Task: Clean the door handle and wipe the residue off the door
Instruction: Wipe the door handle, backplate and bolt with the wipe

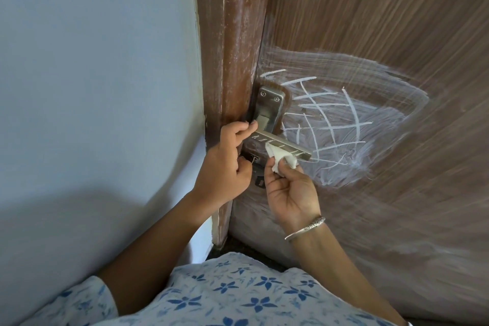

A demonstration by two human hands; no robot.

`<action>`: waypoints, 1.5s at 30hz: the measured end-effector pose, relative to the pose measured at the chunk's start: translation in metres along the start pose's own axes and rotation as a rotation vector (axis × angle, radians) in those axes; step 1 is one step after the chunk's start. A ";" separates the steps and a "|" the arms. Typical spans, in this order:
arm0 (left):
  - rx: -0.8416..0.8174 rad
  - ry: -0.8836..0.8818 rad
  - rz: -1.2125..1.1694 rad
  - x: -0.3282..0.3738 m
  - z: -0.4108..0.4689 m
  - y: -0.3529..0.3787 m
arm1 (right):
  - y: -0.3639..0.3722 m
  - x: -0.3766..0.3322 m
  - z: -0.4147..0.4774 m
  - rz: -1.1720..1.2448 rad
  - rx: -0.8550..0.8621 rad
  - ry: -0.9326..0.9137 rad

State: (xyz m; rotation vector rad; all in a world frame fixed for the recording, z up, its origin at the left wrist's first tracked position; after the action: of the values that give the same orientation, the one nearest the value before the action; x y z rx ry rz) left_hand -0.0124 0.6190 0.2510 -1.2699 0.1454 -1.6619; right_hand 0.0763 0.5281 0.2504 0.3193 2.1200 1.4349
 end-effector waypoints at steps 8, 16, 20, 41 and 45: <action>-0.040 0.002 -0.016 -0.003 -0.002 -0.001 | -0.008 -0.012 0.009 0.014 0.049 -0.087; -0.037 0.001 -0.056 -0.005 -0.002 0.000 | 0.000 0.010 0.018 0.010 0.011 0.044; -0.038 0.000 -0.048 -0.005 0.000 -0.002 | -0.003 0.003 0.022 0.020 0.047 -0.012; 0.006 -0.011 -0.071 -0.006 0.002 0.000 | 0.013 0.023 0.055 -0.055 0.063 0.043; 0.006 -0.021 -0.071 -0.007 0.001 0.000 | 0.018 0.026 0.053 0.075 -0.004 0.074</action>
State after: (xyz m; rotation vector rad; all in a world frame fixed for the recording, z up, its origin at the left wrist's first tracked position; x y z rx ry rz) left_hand -0.0120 0.6247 0.2466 -1.3006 0.0842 -1.7074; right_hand 0.0835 0.5891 0.2438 0.3525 2.1842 1.5154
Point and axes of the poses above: each hand's wrist, its own z-axis towards the middle knuckle, its own y-axis out of the palm, x = y × z, the point moved 1 cm from there along z, towards the middle knuckle, and after that the axes turned 13 degrees about -x, right-handed, at the moved point
